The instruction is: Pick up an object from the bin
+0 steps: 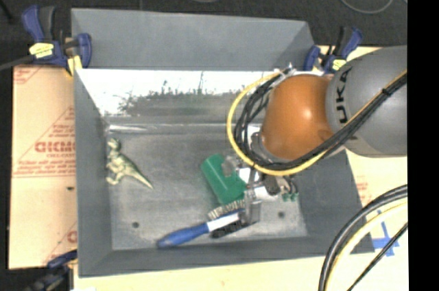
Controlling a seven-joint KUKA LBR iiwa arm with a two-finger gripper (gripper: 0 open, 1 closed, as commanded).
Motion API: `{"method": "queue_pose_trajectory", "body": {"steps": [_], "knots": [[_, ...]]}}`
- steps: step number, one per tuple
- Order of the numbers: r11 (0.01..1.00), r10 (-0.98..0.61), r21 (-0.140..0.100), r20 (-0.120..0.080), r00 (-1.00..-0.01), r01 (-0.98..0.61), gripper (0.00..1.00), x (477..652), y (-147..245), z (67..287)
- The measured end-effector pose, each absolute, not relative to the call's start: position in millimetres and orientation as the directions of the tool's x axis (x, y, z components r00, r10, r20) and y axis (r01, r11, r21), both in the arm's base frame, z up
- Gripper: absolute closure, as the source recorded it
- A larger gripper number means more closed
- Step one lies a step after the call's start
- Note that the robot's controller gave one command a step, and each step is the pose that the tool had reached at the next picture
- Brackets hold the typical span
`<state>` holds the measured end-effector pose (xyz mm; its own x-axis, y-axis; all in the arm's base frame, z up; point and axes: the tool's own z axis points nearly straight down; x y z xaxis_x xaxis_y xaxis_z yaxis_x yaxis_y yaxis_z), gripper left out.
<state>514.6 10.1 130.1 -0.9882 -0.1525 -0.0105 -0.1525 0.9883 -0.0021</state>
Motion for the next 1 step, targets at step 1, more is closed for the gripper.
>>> {"method": "queue_pose_trajectory", "body": {"steps": [1], "knots": [[0.972, -0.234, -0.001, -0.020, -0.972, -0.234, 0.00, 482.9, 6.9, 112.3]]}}
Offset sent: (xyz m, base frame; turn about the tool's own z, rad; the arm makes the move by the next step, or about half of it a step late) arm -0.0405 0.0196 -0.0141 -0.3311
